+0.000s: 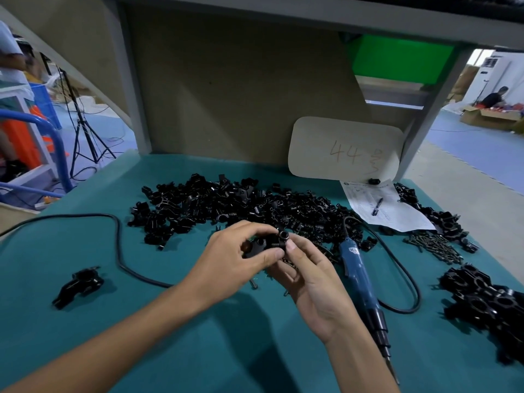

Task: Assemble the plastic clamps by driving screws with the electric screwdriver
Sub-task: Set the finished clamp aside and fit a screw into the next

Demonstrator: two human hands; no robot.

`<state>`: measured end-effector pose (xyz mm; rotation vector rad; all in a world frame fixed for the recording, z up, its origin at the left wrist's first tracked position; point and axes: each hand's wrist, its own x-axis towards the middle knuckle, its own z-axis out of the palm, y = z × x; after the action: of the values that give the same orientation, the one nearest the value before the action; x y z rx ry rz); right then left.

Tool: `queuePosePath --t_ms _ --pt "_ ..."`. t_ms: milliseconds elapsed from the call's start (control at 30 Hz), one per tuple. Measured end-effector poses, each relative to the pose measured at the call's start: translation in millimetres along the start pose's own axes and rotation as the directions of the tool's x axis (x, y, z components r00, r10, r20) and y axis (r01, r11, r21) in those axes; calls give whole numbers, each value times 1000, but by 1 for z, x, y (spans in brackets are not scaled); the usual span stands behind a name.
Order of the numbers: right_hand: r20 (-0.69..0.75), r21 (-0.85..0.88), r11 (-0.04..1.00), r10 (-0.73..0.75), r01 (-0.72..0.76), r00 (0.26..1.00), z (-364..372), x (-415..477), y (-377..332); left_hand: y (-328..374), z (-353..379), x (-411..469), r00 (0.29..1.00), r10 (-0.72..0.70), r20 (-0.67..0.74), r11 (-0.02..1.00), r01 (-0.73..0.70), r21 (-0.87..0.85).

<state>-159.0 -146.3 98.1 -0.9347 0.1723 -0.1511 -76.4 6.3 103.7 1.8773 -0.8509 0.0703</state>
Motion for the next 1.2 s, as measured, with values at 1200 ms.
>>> queuePosePath --t_ms 1200 --pt "21 -9 997 -71 72 997 7 -4 -15 27 -6 10 996 29 89 974 -9 -225"
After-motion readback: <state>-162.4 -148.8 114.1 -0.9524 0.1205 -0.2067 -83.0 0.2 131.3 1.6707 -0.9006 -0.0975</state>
